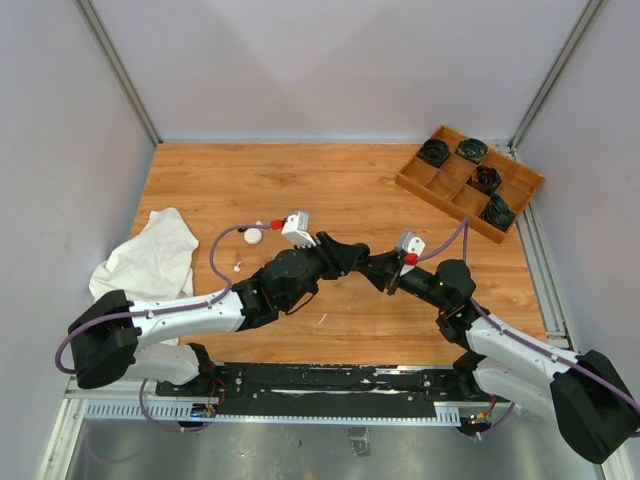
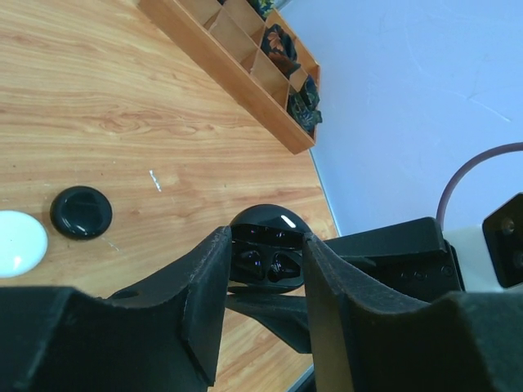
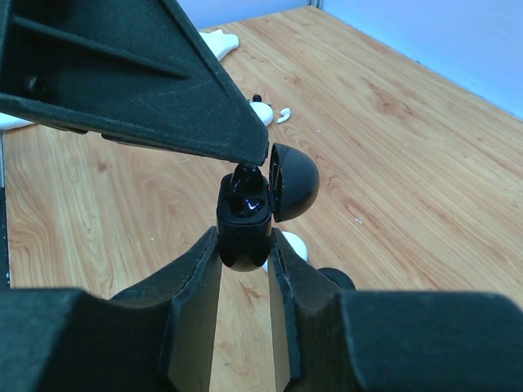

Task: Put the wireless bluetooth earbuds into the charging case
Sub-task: Place the earbud in the charging case, then pick up the earbud from the center of the board.

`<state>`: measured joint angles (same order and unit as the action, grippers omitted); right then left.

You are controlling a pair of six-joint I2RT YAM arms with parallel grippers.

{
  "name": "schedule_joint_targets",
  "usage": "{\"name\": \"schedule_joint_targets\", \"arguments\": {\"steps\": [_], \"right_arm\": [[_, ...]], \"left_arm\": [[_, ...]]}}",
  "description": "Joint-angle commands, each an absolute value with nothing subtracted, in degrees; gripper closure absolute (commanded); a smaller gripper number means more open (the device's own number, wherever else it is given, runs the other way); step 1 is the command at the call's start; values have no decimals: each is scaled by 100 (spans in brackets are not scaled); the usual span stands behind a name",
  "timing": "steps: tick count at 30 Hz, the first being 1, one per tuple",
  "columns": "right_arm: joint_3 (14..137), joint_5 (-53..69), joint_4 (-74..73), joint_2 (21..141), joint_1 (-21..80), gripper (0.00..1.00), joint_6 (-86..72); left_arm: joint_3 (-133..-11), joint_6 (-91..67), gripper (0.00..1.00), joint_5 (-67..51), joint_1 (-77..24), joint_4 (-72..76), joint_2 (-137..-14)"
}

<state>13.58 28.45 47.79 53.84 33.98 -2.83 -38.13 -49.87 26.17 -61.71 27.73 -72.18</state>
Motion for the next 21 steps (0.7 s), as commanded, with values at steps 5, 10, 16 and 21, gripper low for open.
{"name": "schedule_joint_targets", "arguments": {"steps": [5, 10, 16, 21], "right_arm": [[1296, 2784, 5010, 5266, 3455, 98, -300], [1309, 2735, 4976, 5259, 3460, 99, -269], [1318, 2692, 4916, 5286, 3455, 99, -230], [1339, 2689, 4872, 5298, 3462, 99, -211]], "left_arm": [[-3794, -4838, 47, 2876, -6239, 2894, -7058], [-3886, -4652, 42, 3023, -6236, 2515, -6838], [-3937, -4131, 41, 3488, -6226, 1826, -6622], [-3955, -3934, 40, 3542, -5812, 1121, -6500]]}}
